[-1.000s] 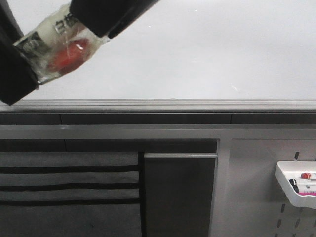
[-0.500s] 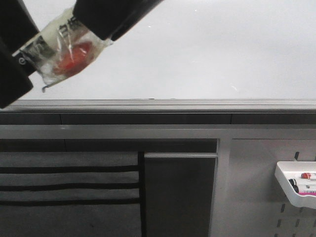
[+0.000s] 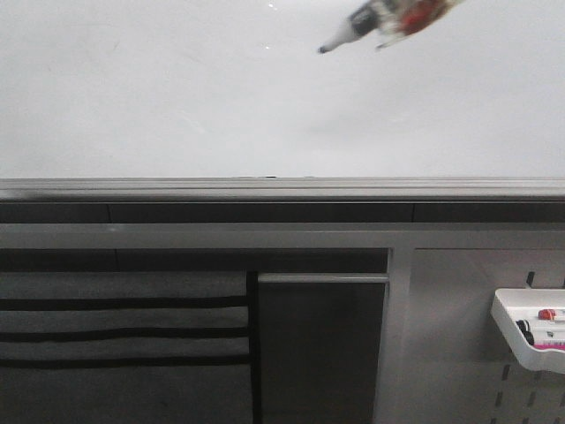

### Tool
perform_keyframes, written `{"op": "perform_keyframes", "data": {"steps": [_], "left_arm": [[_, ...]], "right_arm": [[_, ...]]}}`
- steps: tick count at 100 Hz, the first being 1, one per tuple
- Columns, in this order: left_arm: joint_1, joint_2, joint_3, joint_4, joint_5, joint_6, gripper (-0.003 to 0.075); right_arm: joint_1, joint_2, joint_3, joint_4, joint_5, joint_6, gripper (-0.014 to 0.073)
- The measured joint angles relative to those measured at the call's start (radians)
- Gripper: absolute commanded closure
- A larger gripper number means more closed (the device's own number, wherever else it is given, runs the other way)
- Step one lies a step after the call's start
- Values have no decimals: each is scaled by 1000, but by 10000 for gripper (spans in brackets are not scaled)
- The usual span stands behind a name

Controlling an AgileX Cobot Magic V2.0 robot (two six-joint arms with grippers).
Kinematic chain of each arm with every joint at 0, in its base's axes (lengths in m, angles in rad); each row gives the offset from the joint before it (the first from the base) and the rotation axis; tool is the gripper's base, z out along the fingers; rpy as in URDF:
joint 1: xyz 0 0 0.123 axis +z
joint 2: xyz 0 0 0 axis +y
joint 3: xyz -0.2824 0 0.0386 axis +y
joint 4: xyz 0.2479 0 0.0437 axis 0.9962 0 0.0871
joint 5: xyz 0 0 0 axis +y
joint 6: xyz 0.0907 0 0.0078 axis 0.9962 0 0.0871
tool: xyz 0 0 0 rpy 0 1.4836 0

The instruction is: Write number 3 on whiteboard

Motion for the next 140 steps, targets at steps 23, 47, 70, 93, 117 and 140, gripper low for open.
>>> {"op": "perform_keyframes", "data": {"steps": [23, 47, 70, 93, 117, 140], "left_arm": [[111, -123, 124, 0, -99, -44, 237], [117, -129, 128, -2, -141, -43, 237], [117, -129, 130, -4, -143, -43, 237], [117, -129, 130, -4, -143, -44, 237], [117, -129, 130, -4, -143, -44, 237], [117, -129, 130, -4, -145, -44, 237]], "right_arm": [[-97, -188, 207, 0, -170, 55, 650], [-100, -209, 237, 9, -217, 60, 650], [-100, -66, 113, 89, -152, 62, 650], [-94, 206, -179, 88, 1, 62, 650], [4, 363, -280, -3, -91, 67, 650], [2, 454, -284, -43, -188, 69, 650]]}}
